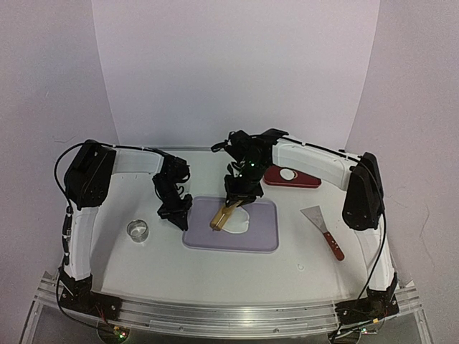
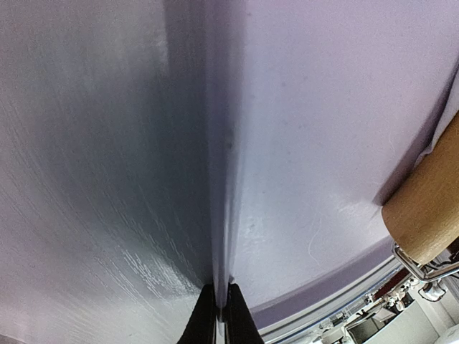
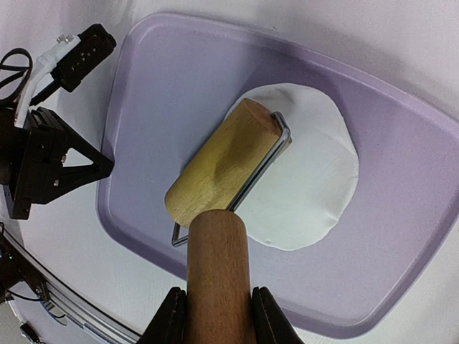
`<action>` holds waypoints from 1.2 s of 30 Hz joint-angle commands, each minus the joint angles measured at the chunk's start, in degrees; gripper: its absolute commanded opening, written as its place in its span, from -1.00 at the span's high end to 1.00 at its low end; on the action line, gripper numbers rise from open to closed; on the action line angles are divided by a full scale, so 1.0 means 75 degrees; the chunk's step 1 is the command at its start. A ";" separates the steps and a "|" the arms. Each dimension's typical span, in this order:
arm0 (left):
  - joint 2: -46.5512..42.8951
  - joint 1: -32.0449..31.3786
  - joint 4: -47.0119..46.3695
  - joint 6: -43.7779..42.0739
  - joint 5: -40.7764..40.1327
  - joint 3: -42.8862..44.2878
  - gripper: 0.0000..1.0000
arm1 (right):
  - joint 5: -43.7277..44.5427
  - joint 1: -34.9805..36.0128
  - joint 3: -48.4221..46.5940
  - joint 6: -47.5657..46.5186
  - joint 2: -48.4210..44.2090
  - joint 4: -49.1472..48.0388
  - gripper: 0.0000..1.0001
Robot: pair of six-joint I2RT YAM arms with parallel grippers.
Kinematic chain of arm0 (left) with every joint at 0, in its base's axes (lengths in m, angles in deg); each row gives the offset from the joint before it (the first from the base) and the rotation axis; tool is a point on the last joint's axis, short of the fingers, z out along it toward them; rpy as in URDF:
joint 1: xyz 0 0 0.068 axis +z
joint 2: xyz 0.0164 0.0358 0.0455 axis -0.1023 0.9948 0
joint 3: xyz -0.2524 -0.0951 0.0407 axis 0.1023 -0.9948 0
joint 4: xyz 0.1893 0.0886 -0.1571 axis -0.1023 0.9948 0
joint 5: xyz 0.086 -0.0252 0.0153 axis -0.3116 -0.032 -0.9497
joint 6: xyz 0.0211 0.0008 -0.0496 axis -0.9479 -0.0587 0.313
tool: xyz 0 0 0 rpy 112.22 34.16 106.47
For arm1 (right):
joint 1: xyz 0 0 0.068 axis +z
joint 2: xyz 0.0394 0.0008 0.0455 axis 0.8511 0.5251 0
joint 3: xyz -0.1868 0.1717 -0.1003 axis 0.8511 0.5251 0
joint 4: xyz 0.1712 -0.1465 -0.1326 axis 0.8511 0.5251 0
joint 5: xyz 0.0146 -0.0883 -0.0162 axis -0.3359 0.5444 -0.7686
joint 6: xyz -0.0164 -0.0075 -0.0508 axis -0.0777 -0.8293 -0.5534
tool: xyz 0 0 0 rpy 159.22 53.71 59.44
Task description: Roll out the dumpling wrappers from the dough
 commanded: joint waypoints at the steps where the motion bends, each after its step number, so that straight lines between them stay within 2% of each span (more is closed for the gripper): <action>1: 0.0307 -0.0140 -0.0342 -0.0181 -0.0567 -0.0343 1.00 | 0.1447 0.0110 0.1389 -0.0129 0.1802 0.1345 1.00; 11: 0.0291 -0.0138 -0.0241 -0.0247 -0.0627 -0.0325 1.00 | 0.0802 0.0122 0.0667 0.0014 0.1771 0.1205 1.00; 18: 0.0293 -0.0136 -0.0303 -0.0219 -0.0700 -0.0344 0.99 | -0.0042 0.0121 -0.1082 -0.0124 0.0850 0.1207 1.00; 24: 0.0307 -0.0135 -0.0314 -0.0233 -0.0769 -0.0329 1.00 | -0.0730 0.0122 -0.2936 0.0283 0.0603 0.1095 1.00; 27: 0.0318 -0.0137 -0.0293 -0.0234 -0.0811 -0.0304 1.00 | -0.1015 0.0122 -0.3361 0.0511 0.0456 0.0979 1.00; 31: 0.0314 -0.0135 -0.0224 -0.0222 -0.0909 -0.0254 0.99 | -0.0987 0.0105 -0.3242 0.0674 -0.0109 0.0703 1.00; 36: 0.0247 -0.0139 -0.0168 -0.0146 -0.1014 -0.0166 0.99 | 0.0518 0.0091 -0.2799 0.0708 -0.0998 0.0582 1.00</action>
